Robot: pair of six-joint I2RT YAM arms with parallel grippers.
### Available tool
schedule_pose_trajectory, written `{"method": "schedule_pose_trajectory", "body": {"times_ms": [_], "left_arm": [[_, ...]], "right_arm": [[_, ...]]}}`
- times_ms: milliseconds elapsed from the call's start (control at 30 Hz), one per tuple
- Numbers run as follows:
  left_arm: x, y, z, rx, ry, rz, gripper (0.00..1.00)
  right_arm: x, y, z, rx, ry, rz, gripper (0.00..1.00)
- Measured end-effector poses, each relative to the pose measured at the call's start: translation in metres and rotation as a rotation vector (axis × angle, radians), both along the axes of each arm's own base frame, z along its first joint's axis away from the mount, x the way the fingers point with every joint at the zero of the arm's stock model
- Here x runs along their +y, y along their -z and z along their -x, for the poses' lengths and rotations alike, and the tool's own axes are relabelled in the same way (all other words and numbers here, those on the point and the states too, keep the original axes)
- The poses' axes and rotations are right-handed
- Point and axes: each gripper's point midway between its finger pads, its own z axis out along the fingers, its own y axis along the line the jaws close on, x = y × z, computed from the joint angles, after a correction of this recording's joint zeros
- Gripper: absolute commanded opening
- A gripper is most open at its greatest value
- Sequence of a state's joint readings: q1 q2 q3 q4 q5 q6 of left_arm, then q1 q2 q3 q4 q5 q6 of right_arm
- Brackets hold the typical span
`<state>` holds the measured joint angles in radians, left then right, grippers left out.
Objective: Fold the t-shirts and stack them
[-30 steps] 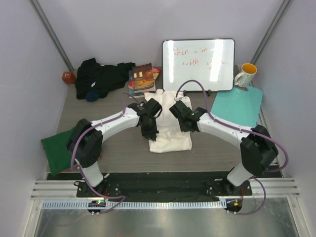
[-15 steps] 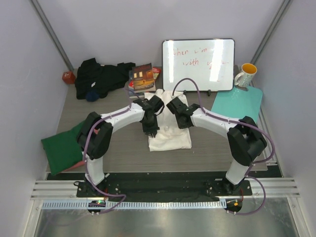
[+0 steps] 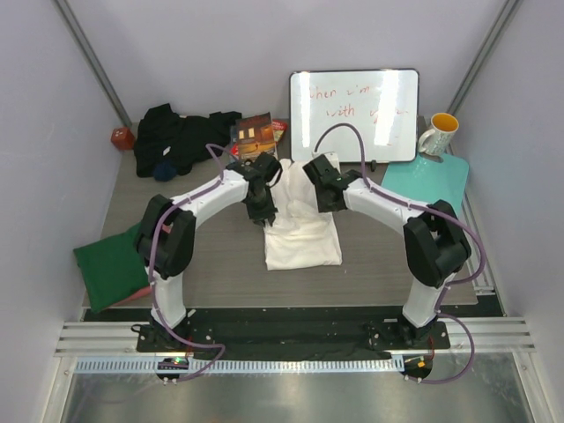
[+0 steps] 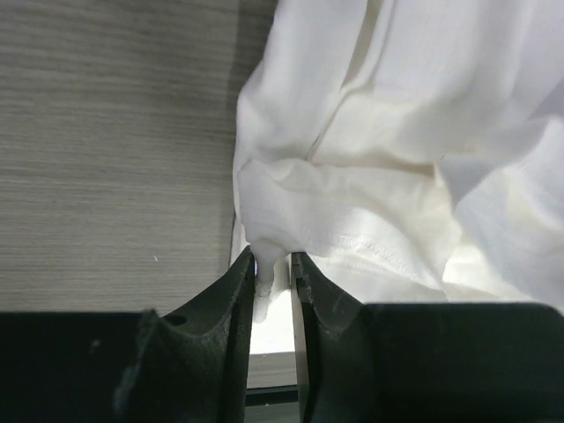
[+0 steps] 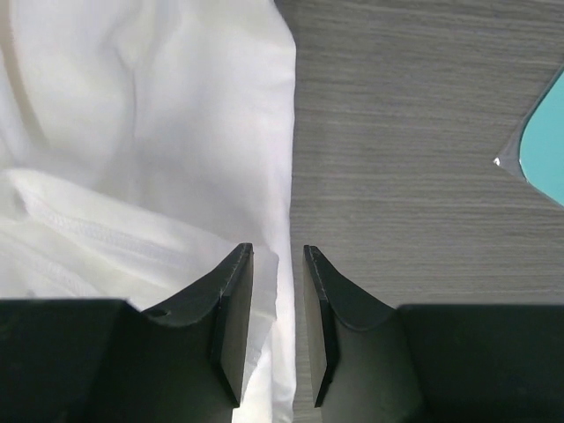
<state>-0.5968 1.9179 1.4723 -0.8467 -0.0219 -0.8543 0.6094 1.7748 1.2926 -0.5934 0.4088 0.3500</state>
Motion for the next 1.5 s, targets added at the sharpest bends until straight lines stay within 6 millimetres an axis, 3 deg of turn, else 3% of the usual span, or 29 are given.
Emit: {"method": "schedule_pose_trajectory", "body": {"times_ms": [267,433,533,667,733,800,833,933,1000,1067,1167,1333,1500], "left_arm": [[0.006,-0.004,-0.045,-0.037,-0.044,0.018,0.30],[0.008,-0.020,-0.079,-0.083,-0.072,0.072,0.30],[0.008,-0.042,-0.108,-0.141,-0.086,0.119,0.29],[0.012,-0.067,-0.123,-0.195,-0.085,0.143,0.23],[0.016,-0.073,-0.117,-0.198,-0.078,0.149,0.14],[0.019,-0.073,-0.094,-0.183,-0.057,0.167,0.01],[0.022,-0.073,-0.077,-0.171,-0.044,0.173,0.00],[0.024,-0.074,-0.028,-0.146,0.007,0.183,0.00],[0.015,-0.074,-0.001,-0.138,0.058,0.190,0.00],[-0.002,-0.069,0.019,-0.130,0.121,0.196,0.00],[-0.025,-0.055,0.037,-0.104,0.196,0.197,0.00],[-0.053,-0.016,0.053,-0.041,0.268,0.166,0.00],[-0.059,0.027,0.063,0.034,0.283,0.120,0.00]], "right_arm": [[0.002,0.003,-0.024,-0.006,0.027,-0.029,0.34],[0.005,-0.013,-0.028,-0.035,0.021,-0.059,0.34],[0.007,-0.042,-0.025,-0.079,0.000,-0.107,0.33],[0.009,-0.105,-0.011,-0.177,-0.052,-0.210,0.23],[0.010,-0.134,0.001,-0.222,-0.085,-0.276,0.19],[0.011,-0.151,0.019,-0.242,-0.122,-0.340,0.12],[0.011,-0.152,0.029,-0.238,-0.140,-0.361,0.10],[0.015,-0.126,0.053,-0.172,-0.173,-0.382,0.01],[0.017,-0.091,0.070,-0.085,-0.186,-0.361,0.01],[0.017,-0.049,0.089,0.025,-0.194,-0.321,0.01],[0.015,-0.010,0.109,0.133,-0.198,-0.271,0.01],[0.023,0.008,0.113,0.159,-0.208,-0.260,0.01],[0.027,0.029,0.110,0.190,-0.207,-0.240,0.01]]}}
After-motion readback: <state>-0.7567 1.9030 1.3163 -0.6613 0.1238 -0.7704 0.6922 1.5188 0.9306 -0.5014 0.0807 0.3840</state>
